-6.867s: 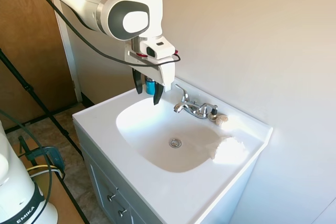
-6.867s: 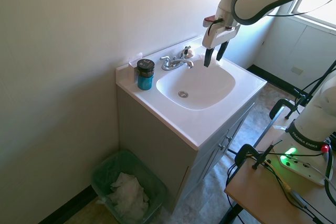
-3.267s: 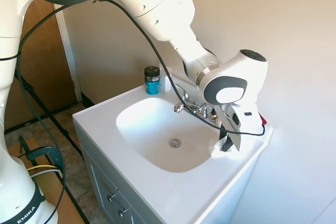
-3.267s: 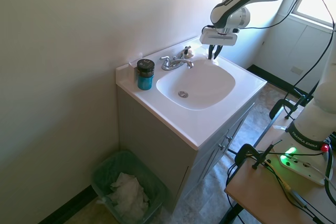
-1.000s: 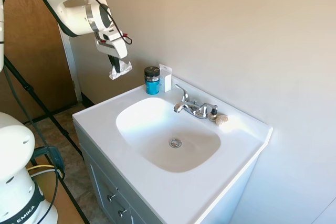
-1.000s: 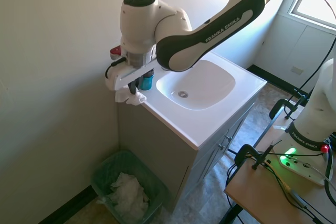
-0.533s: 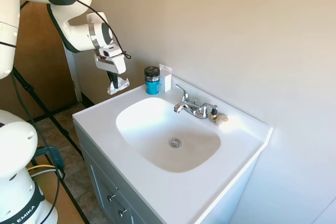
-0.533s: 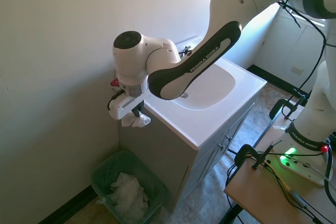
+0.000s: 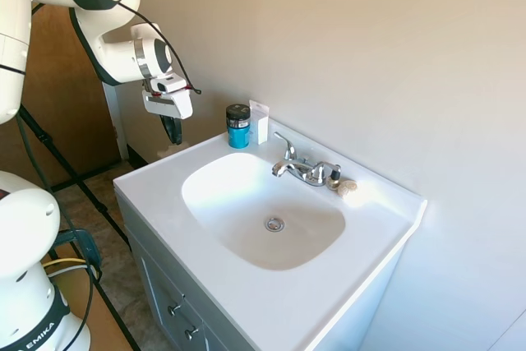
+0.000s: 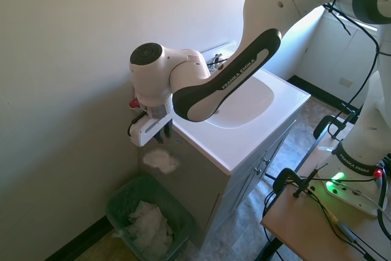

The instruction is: Throw the tissue in the trash bin

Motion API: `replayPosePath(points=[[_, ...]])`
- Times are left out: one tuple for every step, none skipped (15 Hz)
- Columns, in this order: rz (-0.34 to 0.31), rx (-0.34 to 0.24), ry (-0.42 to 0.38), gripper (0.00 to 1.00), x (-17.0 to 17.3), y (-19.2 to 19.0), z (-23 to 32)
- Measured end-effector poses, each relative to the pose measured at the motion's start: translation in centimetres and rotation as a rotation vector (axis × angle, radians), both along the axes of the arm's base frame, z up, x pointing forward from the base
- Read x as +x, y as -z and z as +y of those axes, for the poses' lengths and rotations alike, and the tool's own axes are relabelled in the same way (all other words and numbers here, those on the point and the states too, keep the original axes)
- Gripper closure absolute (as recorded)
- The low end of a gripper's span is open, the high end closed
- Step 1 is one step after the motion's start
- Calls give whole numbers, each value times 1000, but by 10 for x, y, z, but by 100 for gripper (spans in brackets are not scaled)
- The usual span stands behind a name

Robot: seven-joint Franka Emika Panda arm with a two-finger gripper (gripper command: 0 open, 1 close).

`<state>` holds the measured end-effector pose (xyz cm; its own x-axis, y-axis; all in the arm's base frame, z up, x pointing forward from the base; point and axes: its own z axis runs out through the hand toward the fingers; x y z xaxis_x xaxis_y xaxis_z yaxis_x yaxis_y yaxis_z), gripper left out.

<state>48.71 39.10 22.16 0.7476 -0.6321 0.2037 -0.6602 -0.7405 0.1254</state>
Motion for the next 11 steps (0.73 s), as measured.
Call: replayPosePath(points=[[-1,0,-1,0,1,-1,-1],[-9,1,1,0,3,-5,-2],[-20,1,8,0,8,-13,-4],[-37,1,16,0,14,-28,-7],[-59,5,22,0,20,-47,-10],[-80,9,30,0,24,-67,-15],[-100,9,41,0,27,-88,-20],[-116,6,55,0,29,-107,-26],[-130,3,68,0,31,-122,-33],[-139,1,82,0,32,-134,-41],[-146,-2,96,0,32,-143,-50]])
